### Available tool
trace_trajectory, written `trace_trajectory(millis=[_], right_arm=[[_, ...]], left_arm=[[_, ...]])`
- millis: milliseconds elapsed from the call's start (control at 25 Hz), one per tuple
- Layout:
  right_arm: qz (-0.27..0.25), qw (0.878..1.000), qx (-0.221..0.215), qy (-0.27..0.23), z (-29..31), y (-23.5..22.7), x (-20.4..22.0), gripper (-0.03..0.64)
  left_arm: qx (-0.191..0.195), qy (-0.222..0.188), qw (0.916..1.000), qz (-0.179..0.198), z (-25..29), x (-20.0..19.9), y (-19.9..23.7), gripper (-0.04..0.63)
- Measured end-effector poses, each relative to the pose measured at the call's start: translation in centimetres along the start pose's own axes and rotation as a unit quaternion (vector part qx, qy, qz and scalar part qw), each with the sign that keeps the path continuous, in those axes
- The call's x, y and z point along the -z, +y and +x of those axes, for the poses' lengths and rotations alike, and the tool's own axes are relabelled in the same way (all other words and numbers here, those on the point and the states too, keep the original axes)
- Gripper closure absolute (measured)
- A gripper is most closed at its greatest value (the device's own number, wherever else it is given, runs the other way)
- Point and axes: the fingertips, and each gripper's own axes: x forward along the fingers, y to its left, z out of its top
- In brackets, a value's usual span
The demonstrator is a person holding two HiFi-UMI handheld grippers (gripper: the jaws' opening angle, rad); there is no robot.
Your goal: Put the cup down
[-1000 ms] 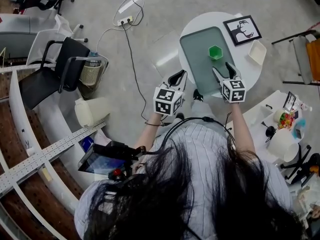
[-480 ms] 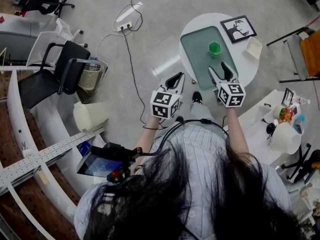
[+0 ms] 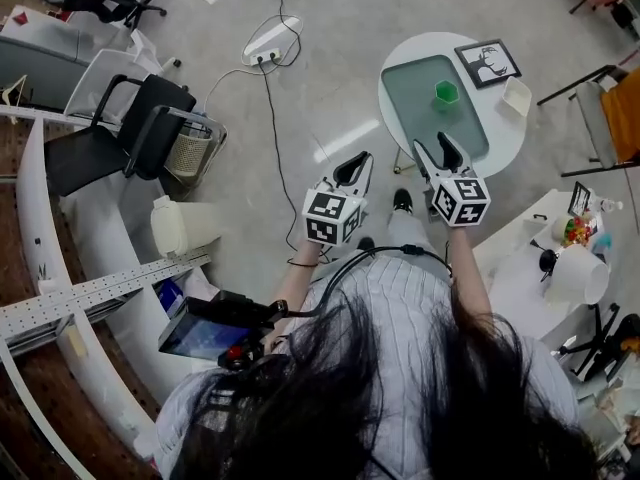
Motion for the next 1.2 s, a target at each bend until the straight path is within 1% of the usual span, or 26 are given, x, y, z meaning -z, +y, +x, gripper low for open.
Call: trace_trajectory(millis=[280, 560, 720, 920, 1200], right_arm=[[-0.007, 1.0, -0.011, -0.005, -2.3, 5.9, 1.8, 0.347], [-0.021, 1.0, -0.023, 0.001, -5.1, 11.4, 3.8, 0.37], [-0.031, 0.999, -0.016, 0.005, -6.9, 12.4, 4.2, 0.39], [-0.043, 0.999, -0.007, 0.003, -8.7, 12.3, 4.1, 0.426], [-0.042, 0.999, -0.004, -0.003, -10.4, 12.0, 3.4, 0.456]], left_arm=[[-0.003, -0.006, 1.0, -0.005, -5.1, 2.4, 0.5, 0.563], [0.017, -0.014, 0.9993, -0.029, -7.6, 4.0, -0.7, 0.562], [0.033, -0.014, 0.9987, -0.035, -8.2, 4.7, -2.0, 0.562], [0.045, -0.016, 0.998, -0.041, -8.1, 5.3, -3.4, 0.561], [0.055, -0.019, 0.9974, -0.041, -7.9, 5.2, -5.5, 0.561]])
